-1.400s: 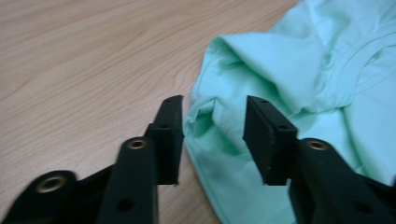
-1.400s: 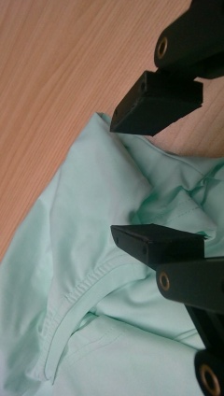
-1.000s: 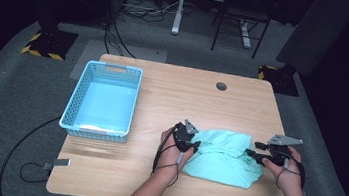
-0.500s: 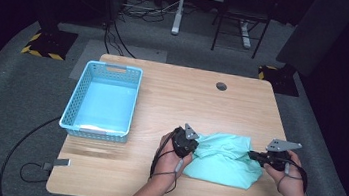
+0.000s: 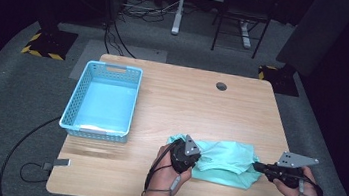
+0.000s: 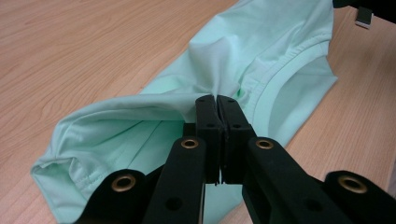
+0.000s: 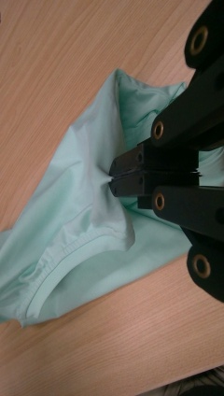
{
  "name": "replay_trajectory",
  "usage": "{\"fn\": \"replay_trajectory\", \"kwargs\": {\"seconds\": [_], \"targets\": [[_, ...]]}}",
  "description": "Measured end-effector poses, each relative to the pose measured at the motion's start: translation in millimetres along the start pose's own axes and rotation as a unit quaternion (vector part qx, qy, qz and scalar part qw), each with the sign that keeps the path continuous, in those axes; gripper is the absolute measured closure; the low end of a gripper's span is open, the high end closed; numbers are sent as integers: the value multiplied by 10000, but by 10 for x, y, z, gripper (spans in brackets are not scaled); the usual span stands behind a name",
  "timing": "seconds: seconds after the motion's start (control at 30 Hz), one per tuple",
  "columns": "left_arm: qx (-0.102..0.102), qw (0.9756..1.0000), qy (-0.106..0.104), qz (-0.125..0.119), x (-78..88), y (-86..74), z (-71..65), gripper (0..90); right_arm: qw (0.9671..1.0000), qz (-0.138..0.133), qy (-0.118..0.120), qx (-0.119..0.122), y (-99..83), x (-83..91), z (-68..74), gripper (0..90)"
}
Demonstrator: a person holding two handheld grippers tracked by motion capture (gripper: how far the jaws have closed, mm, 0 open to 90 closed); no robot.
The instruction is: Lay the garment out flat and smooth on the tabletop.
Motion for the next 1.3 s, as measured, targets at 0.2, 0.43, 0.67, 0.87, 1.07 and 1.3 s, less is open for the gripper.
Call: {"fn": "replay_trajectory", "kwargs": {"seconds": [0.2, 0.43, 0.67, 0.87, 1.07, 1.3], "targets": [[154, 9997, 141, -151, -235, 238, 296, 883, 9999, -16, 109, -81, 178, -106, -227, 894], [665, 9831, 1404, -970, -249, 738, 940, 576, 9711, -1530, -1636, -820, 674, 71, -1099, 437], [538, 9915, 1174, -156, -431, 140, 780, 504, 9885, -886, -1034, -663, 327, -122, -791, 436], [331, 9946, 970, 190, -550, -87, 658, 503, 9966, -309, -573, -498, 169, -420, -605, 402], [213, 9954, 880, 315, -618, -212, 613, 483, 9984, -79, -302, -461, 10, -644, -403, 390], [165, 9957, 811, 405, -608, -307, 497, 502, 9989, 171, -210, -377, -201, -747, -368, 393]]}}
Point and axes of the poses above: each handheld gripper's, and its own axes: x roughly backward along the jaws, y roughly out of its top, z roughly to its left, the point moved 2 cm from there along -x, roughly forward along the jaws, and after that the axes turned 7 degrees about y, right-handed, at the moved point
